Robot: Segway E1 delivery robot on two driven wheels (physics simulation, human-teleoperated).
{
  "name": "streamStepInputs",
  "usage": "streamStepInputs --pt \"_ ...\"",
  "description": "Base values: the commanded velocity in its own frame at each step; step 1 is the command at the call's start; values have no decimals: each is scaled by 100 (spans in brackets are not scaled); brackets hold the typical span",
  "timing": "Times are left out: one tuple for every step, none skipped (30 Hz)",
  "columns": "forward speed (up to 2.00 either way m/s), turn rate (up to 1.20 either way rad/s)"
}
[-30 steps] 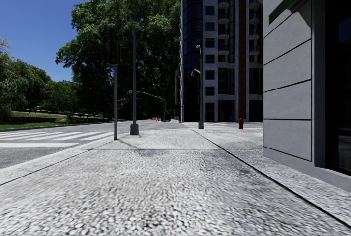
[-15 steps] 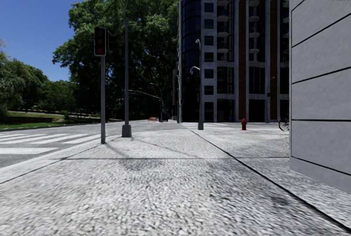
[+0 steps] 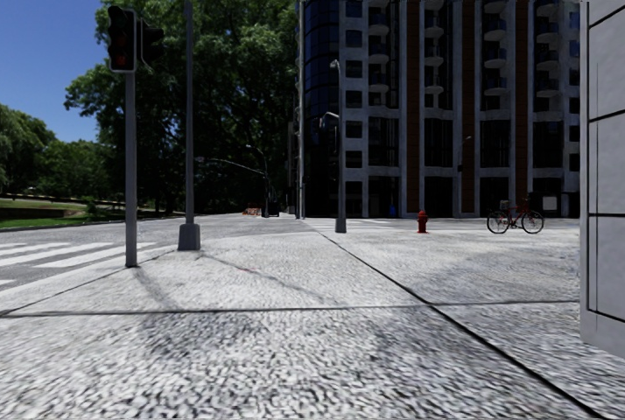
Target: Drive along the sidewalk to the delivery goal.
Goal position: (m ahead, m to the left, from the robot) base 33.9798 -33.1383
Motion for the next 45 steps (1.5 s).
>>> streamStepInputs --pt "200 -27" --pt "200 -27" --pt "200 -27" --pt "200 -27" --pt "200 -27" --pt "200 -27" --pt "200 -27" --pt "200 -27" --pt "200 -27" --pt "200 -27" --pt "200 -27" --pt "200 -27" --pt "200 -27" --pt "200 -27" --pt "200 -27" --pt "200 -27" --pt "200 -27" --pt "200 -27" --pt "200 -27" --pt "200 -27" --pt "200 -27" --pt "200 -27" --pt "200 -27" --pt "200 -27" --pt "200 -27" --pt "200 -27" --pt "200 -27" --pt "200 -27" --pt "200 -27" --pt "200 -27" --pt "200 -27" --pt "200 -27" --pt "200 -27" --pt "200 -27" --pt "200 -27" --pt "200 -27" --pt "200 -27" --pt "200 -27" --pt "200 -27" --pt "200 -27" --pt "200 -27" --pt "200 -27" --pt "200 -27" --pt "200 -27" --pt "200 -27"
